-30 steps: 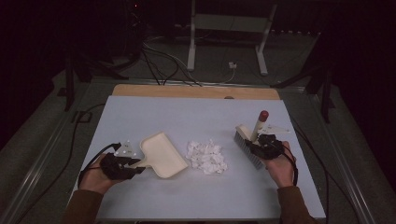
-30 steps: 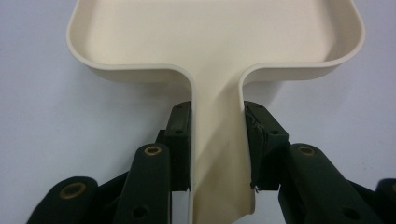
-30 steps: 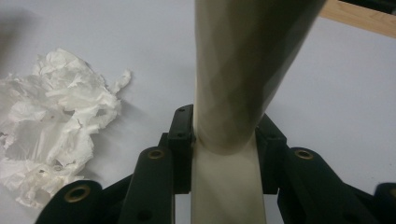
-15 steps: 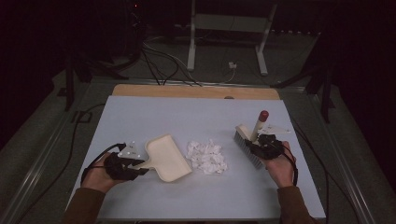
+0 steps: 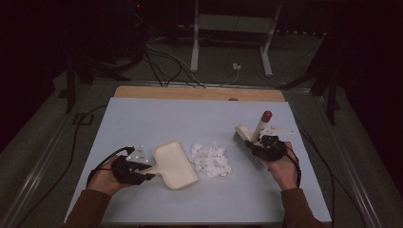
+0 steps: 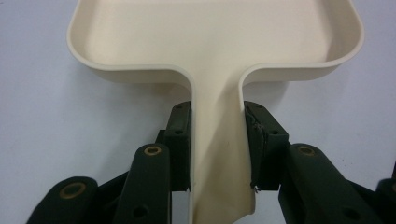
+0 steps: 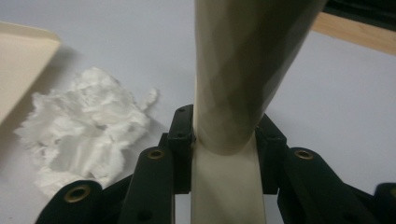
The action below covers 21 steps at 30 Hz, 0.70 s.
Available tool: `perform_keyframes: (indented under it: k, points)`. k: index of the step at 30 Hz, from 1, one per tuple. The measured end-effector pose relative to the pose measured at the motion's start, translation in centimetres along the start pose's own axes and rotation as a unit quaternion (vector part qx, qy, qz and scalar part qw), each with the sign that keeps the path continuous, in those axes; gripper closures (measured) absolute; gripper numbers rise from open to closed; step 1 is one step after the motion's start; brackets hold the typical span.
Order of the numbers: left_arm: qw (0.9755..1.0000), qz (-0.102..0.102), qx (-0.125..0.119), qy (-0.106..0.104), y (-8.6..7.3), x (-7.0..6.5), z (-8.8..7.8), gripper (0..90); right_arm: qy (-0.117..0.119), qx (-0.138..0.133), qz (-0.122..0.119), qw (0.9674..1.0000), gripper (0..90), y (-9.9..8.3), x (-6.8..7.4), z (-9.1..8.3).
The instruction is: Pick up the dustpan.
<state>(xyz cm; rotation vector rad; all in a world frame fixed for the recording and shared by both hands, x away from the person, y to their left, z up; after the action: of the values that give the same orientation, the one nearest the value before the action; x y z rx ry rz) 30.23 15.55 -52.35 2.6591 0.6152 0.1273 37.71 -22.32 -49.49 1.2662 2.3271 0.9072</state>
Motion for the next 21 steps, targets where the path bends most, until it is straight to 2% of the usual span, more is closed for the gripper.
perform_keyframes:
  k: [5, 13, 18, 21]
  points:
    - [0.9998, 0.007, 0.016, -0.001, -0.1, -0.1, 0.4, 66.9, 0.012, -0.006, -0.016, 0.9998, 67.3, 1.2, 0.9, 0.4]
    - [0.9994, 0.016, 0.027, -0.011, 0.1, -0.2, 1.0, 66.9, 0.032, -0.011, -0.042, 0.9985, 67.3, 3.7, 2.2, 1.8]
    - [0.9993, 0.013, 0.032, -0.014, 0.4, 0.0, 1.6, 66.8, 0.047, -0.018, -0.047, 0.9977, 67.3, 4.7, 2.7, 2.7]
    - [0.9992, 0.015, 0.033, -0.016, 0.7, 0.1, 1.7, 66.9, 0.045, -0.008, -0.052, 0.9976, 67.3, 4.9, 2.7, 3.3]
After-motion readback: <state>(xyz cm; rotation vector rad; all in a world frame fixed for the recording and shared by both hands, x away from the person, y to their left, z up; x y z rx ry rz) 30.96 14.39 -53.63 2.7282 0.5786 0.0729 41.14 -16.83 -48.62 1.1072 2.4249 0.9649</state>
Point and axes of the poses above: each handheld gripper's, and its own axes: z roughly forward along the jaws, y roughly out of its top, x roughly to its left, the point moved 7 cm from there along z, roughly forward along the jaws, and after that the axes turned 9 degrees about x, right-handed, at the moved point
